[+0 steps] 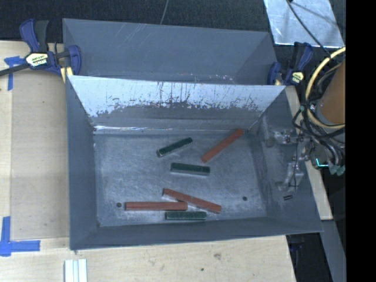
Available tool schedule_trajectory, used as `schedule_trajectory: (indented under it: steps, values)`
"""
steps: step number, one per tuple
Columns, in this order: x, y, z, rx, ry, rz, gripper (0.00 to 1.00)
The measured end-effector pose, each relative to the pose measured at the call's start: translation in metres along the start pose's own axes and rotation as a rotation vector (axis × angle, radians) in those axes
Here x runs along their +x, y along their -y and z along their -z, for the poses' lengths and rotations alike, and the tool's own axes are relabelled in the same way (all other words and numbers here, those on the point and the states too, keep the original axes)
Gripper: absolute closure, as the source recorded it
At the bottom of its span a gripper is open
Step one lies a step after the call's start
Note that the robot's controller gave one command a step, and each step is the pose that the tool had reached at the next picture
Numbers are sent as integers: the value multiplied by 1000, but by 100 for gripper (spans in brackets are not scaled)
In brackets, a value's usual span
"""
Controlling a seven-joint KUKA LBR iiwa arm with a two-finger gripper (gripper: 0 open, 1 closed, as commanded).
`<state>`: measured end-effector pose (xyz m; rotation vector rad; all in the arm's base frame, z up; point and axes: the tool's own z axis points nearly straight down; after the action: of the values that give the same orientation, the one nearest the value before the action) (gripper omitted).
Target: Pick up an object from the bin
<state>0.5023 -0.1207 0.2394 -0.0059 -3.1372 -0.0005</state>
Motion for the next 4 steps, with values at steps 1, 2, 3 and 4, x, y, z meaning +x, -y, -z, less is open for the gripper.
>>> schedule_trajectory:
  steps: [1,2,3,4]
  values:
    - [-2,-1,4,2,8,3,0]
    - [-13,-64,-161,3,9,322,100]
    - [-13,-67,-169,2,7,339,0]
    - [-13,-67,-169,2,7,339,0]
